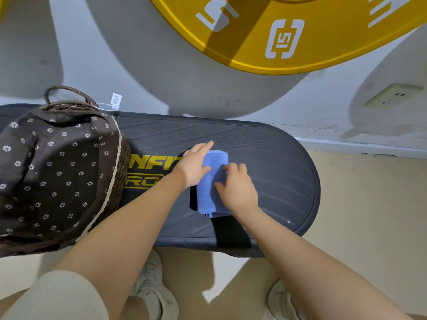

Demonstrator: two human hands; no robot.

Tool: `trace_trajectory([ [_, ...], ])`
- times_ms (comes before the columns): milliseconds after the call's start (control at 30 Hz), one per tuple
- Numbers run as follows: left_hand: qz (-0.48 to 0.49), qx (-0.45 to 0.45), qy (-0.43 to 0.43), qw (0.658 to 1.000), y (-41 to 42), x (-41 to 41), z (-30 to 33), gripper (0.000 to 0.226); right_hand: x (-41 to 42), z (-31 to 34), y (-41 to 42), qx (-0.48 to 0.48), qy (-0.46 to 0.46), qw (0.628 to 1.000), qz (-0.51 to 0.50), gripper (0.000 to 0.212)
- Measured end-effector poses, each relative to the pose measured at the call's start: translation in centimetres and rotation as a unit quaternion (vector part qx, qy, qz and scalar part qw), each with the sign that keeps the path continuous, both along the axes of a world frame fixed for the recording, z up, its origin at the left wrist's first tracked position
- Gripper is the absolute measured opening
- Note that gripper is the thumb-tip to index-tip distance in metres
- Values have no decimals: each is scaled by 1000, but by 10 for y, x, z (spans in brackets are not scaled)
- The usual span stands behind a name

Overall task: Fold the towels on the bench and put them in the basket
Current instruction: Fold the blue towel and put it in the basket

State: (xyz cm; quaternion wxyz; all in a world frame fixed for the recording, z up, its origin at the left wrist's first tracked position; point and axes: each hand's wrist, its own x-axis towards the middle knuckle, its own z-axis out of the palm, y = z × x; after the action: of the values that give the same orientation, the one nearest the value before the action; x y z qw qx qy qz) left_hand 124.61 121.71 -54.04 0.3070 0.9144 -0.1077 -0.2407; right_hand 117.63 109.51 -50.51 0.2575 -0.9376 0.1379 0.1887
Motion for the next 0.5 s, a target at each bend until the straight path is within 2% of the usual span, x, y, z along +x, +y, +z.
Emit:
trace_trajectory([
  [67, -83, 76, -10, 994, 0, 4, -4, 64, -5, -8, -10, 17, 58, 996, -64, 67],
  [133, -117, 107, -10, 987, -2, 5, -6, 63, -8, -18, -15, 68, 113, 986, -103, 77],
  [267, -108, 96, 45, 988, 6, 6, 1, 66, -13, -29, -11, 198, 133, 964, -114, 51],
  [333, -109, 93, 81, 986, 14, 7, 10, 73, -16, -27, -6, 249, 142, 949, -129, 46],
  [433, -126, 88, 85, 984, 28, -1, 22, 90, -24, -16, -6, 222, 117, 966, -66, 40],
  [500, -116, 49, 88, 988, 40, -12, 27, 95, -31, -5, -13, 236, 89, 968, -23, 37],
])
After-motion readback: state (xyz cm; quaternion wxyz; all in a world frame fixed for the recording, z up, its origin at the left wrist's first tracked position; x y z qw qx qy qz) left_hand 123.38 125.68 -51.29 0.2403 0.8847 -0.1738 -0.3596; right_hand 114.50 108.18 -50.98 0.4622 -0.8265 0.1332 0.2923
